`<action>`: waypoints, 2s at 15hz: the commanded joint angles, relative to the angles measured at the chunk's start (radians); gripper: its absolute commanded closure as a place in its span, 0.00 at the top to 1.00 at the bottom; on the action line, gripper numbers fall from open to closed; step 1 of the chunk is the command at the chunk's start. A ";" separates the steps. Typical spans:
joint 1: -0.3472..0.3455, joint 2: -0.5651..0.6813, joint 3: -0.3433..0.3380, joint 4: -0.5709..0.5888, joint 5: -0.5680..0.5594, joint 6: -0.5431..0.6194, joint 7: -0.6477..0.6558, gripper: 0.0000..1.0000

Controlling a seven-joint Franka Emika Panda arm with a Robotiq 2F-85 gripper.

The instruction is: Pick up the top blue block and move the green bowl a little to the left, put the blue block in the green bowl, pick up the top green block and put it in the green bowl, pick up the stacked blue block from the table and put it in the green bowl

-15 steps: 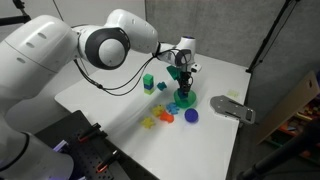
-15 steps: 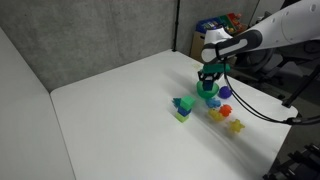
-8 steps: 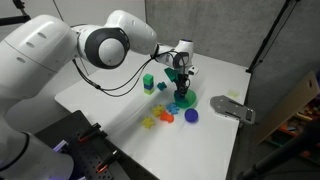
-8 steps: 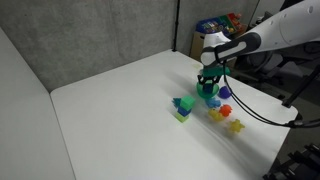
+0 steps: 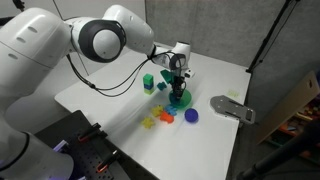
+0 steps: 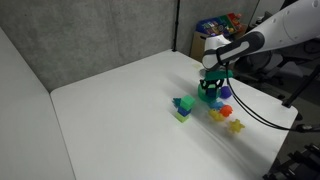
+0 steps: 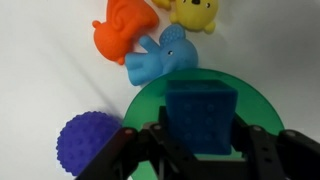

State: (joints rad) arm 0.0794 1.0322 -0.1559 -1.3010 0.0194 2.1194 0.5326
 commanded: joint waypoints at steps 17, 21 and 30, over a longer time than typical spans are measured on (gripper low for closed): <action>0.027 -0.227 0.007 -0.311 0.002 0.018 0.006 0.31; 0.026 -0.205 0.008 -0.265 -0.002 0.013 0.002 0.31; 0.028 -0.180 0.003 -0.153 -0.017 0.002 0.001 0.31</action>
State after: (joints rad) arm 0.1077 0.8342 -0.1500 -1.5095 0.0188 2.1361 0.5313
